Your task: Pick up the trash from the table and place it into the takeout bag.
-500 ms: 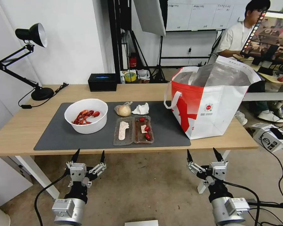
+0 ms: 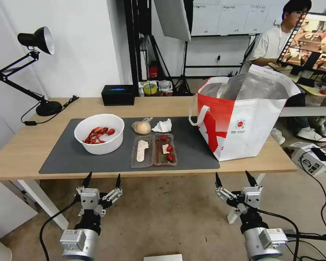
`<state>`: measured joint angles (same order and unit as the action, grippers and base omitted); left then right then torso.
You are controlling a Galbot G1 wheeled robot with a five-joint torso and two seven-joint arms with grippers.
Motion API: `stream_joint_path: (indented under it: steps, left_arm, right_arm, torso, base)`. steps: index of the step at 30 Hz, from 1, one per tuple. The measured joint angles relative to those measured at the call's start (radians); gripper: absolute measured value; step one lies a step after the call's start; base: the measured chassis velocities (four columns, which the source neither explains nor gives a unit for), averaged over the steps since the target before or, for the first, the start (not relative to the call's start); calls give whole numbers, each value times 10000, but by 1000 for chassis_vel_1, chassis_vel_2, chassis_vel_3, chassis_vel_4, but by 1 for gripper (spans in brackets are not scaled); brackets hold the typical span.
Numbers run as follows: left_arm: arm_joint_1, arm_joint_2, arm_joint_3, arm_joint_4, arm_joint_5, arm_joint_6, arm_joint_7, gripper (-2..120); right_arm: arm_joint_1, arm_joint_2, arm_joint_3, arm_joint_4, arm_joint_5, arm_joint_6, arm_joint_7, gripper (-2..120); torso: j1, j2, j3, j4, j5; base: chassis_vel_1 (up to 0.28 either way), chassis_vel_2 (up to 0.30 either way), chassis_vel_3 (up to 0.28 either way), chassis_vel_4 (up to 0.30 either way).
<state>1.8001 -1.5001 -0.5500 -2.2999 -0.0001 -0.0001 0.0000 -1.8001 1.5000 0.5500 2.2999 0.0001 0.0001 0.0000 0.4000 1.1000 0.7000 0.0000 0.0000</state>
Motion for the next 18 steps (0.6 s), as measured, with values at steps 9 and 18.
stream_joint_path:
  steps: [9,18]
  left_arm:
    - [10,-56,-1,-18,-127,-85,-2,100]
    - [236,-844,5,-564,-1837,-1539,-25,100]
  right_arm:
    - [24,-91,-3,1,56,-37,18,100]
    - [563,-1715,-87,87,1177,-1064,519,100]
  torso:
    - [0,0,0,0,-1]
    - [0,0,0,-1,4]
  base:
    - [0,0,0,0]
    - [0,0,0,0]
